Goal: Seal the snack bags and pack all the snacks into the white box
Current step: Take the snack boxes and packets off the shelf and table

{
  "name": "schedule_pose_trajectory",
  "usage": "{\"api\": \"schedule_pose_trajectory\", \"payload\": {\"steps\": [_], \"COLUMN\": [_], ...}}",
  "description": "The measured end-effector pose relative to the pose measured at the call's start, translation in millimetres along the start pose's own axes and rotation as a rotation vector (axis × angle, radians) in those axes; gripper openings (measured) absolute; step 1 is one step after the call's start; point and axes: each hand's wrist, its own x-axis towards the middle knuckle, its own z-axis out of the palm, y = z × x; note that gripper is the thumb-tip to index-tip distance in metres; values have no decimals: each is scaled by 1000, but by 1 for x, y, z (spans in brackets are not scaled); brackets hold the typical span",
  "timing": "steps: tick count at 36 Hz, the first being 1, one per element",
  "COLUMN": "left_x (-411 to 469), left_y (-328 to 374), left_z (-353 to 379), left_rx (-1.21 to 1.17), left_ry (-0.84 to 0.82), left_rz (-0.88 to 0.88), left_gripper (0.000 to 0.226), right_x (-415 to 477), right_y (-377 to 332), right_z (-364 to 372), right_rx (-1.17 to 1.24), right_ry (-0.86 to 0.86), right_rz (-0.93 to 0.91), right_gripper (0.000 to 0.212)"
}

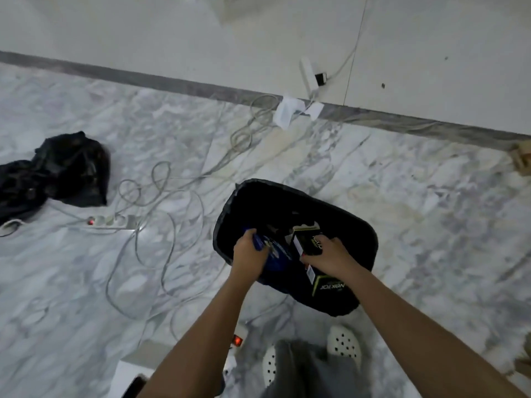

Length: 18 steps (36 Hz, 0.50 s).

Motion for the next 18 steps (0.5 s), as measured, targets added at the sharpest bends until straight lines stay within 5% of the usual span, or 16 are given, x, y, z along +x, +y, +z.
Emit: {"api": "schedule_pose_trajectory", "payload": {"steps": [7, 18], "left_x": [3, -137], "left_y": [5, 132], "left_z": [12, -72], "left_rx": [-7, 96], "left_ry": [-67, -117], "left_rz": [43, 245], "left_gripper": [72, 68], "right_x": [1, -199], "right_y": [12, -22], "right_z": [-1, -109], "right_rx": [20, 117], "right_ry": [15, 157], "right_rz": [11, -58], "right_gripper": [76, 76]}}
